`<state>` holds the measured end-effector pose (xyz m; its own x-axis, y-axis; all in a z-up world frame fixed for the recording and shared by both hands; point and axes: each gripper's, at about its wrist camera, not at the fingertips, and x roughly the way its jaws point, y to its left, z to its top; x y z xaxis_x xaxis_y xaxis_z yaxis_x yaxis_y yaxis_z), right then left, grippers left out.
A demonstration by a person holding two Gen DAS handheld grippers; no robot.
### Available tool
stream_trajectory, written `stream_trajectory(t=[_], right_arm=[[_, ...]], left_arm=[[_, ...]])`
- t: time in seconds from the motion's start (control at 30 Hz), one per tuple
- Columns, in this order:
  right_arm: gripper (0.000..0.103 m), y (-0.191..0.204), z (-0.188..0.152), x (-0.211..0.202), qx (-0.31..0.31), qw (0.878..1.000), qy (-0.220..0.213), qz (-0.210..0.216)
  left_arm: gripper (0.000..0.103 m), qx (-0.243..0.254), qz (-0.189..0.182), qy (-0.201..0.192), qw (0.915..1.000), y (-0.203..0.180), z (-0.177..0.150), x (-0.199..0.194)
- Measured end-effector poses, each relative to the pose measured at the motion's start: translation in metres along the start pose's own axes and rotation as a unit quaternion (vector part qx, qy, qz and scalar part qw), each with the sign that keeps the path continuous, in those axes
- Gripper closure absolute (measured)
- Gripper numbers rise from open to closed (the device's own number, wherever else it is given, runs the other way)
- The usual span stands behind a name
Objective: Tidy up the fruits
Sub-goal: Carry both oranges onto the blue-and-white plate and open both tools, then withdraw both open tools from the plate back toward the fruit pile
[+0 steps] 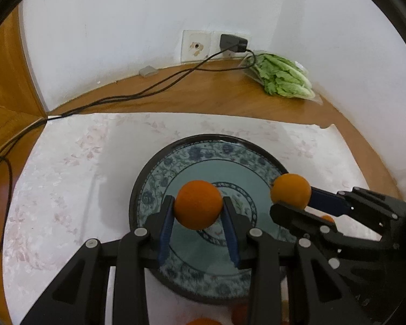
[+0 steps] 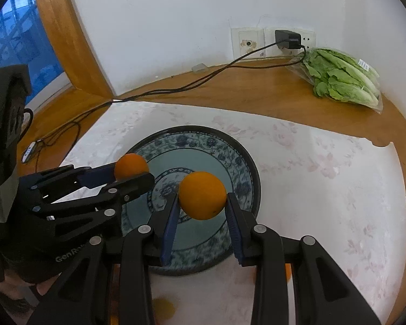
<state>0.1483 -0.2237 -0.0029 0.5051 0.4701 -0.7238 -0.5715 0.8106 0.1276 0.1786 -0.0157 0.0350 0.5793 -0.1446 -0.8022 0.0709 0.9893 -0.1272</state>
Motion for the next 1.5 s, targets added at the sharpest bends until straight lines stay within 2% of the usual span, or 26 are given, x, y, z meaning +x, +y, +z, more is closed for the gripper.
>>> stream_trajectory(t=[0.33, 0.73, 0.9, 1.13, 1.3, 1.5], right_arm=[[0.068, -0.001, 0.007, 0.016, -0.028, 0.999, -0.006, -0.034], [0.067, -0.003, 0.008, 0.029, -0.020, 0.999, 0.006, -0.026], [0.067, -0.003, 0.008, 0.027, -0.017, 0.999, 0.003, -0.027], [0.054, -0.002, 0.006, 0.010, -0.005, 1.000, -0.015, -0.019], [0.044, 0.006, 0.000, -0.009, -0.011, 0.999, -0.034, -0.010], [0.044, 0.014, -0.006, -0.029, -0.022, 0.999, -0.045, -0.010]], left_arm=[[0.067, -0.011, 0.009, 0.011, 0.9998, 0.004, 0.003, 0.018], [0.067, -0.002, 0.020, 0.010, 0.9997, 0.005, 0.004, 0.023], [0.059, -0.011, 0.023, 0.011, 0.9996, 0.007, 0.004, 0.020], [0.045, -0.026, 0.023, 0.006, 0.9994, 0.013, 0.002, 0.001], [0.042, -0.030, 0.033, -0.004, 0.9990, 0.012, -0.002, -0.016], [0.039, -0.024, 0.033, -0.009, 0.9991, 0.008, -0.008, -0.035]])
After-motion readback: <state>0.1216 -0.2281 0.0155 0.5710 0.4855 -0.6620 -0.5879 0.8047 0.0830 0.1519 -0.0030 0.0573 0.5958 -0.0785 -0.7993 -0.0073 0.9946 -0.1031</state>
